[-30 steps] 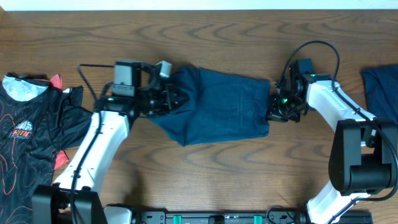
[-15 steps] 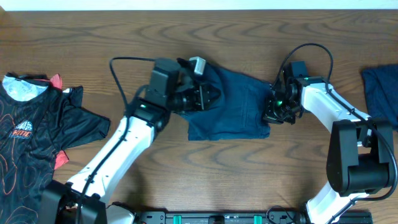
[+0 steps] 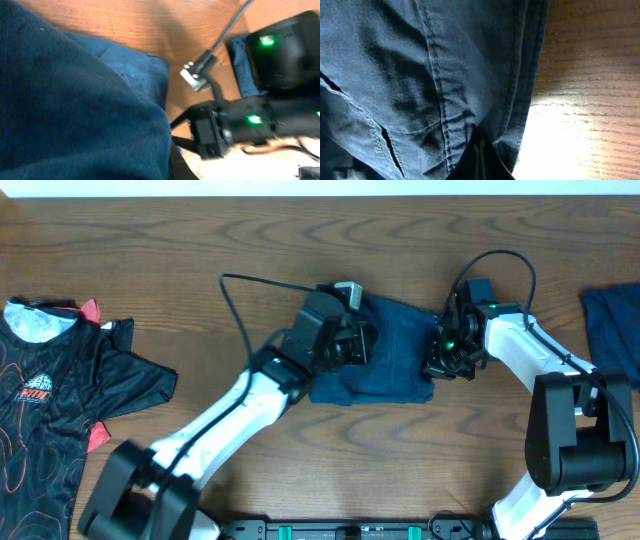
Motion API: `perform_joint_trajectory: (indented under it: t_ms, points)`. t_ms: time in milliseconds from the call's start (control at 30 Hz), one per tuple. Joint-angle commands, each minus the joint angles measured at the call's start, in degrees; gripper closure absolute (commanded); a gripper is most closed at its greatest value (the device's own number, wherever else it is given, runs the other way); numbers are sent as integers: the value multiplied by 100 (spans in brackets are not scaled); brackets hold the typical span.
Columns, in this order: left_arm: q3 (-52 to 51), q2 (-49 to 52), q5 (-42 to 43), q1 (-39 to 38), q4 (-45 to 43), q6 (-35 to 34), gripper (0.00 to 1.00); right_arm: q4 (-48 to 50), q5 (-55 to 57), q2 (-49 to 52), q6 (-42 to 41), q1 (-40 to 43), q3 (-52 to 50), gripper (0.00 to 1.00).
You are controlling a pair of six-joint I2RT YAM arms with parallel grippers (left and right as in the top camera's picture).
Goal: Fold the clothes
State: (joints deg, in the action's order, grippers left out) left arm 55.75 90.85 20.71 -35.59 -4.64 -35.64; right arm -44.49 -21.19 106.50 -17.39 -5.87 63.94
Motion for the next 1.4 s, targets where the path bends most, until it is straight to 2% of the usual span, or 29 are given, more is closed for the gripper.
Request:
perform_joint_trajectory:
  t_ms: [0,267,300,367,467,500,667,933,1100,1233,1367]
  points:
    - [0,361,-195,-101,-243,-308,94,-17,-94,66,-37,-131,-37,99]
    - [0,846,-129,-236,-841,-546,94,-96,-94,66,-15,-129,-37,99]
    - [0,846,-131,-245,-841,-540,84,-96,-92,66,-15,-129,-37,99]
    - [2,846,-125,-247,-857,-544,83,-94,-92,66,-17,-129,-37,99]
    - [2,846,0,-249,-975,-568,60,-94,-94,66,-17,-129,-37,99]
    - [2,846,61,-251,-1040,-588,59,-94,-92,66,-17,-129,-37,99]
    - [2,846,179,-306,-1373,-660,59,-98,-94,66,-17,-129,-37,99]
    - [2,846,247,-420,-1390,-708,58,-118,-92,66,-17,-129,-37,99]
    - [2,846,0,-420,-1123,-295,58,-157,-92,66,-17,-129,-37,99]
    - [2,846,-345,-420,-737,-247,58,-162,-92,66,-17,-129,-37,99]
    - [2,839,-341,-420,-737,-212,59,-179,164,66,-20,-105,-26,99]
